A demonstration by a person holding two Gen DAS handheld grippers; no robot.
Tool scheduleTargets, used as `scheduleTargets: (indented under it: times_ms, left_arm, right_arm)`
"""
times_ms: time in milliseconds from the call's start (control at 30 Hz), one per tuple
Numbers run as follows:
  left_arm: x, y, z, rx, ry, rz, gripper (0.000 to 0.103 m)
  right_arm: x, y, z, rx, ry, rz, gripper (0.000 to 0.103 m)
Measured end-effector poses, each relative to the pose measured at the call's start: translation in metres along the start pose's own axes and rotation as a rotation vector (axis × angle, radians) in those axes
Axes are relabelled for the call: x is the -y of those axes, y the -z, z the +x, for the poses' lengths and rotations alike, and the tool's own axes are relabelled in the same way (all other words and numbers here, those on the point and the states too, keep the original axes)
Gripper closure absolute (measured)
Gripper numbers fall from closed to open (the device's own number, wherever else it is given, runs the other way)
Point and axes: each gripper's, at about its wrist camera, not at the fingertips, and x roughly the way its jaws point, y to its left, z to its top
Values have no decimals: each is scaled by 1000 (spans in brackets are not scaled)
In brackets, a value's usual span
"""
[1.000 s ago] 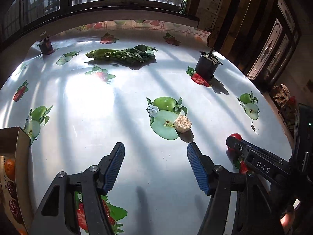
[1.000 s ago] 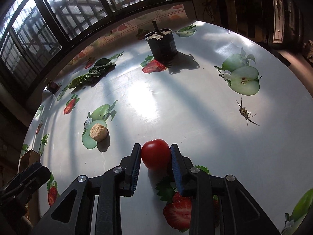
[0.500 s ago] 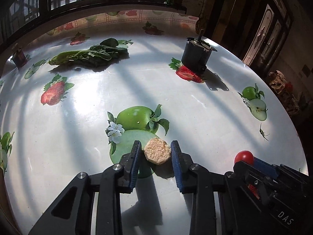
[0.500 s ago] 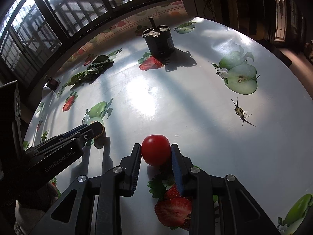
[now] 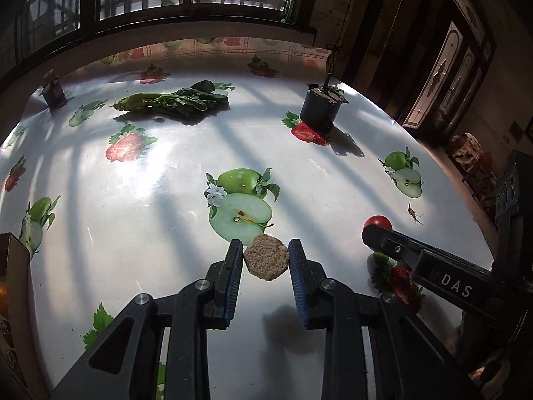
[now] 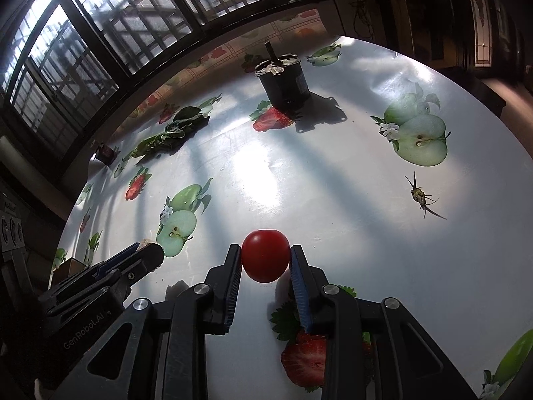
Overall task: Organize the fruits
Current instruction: 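Carry the rice cake with the left tool into the box while the right tool carries the tomato there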
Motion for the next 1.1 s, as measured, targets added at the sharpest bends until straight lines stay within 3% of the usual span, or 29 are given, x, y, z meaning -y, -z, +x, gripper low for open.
scheduleTargets:
  times_ms: [233, 400, 567, 767, 1000, 1100]
  left_arm:
    - [-56, 41, -88, 84, -23, -123, 76]
    - [-131, 86, -164, 179, -129, -271, 76]
    - [-206, 132, -215, 218, -255, -419, 76]
    - [-262, 171, -230, 199, -319, -541, 76]
    - [-271, 190, -224, 145, -326, -526, 76]
    - [-270, 193, -222, 131, -351, -492, 76]
  right_arm:
    - [-10, 5, -2, 23, -46, -12, 72]
    - [-24, 15, 0, 18, -46, -42, 72]
    - [-60, 35, -4, -32, -54, -107, 72]
    - [-151, 77, -22, -98, -194, -237, 71]
    - [-271, 160, -24, -210, -362, -456, 71]
    - [-311, 194, -18, -245, -384, -561, 71]
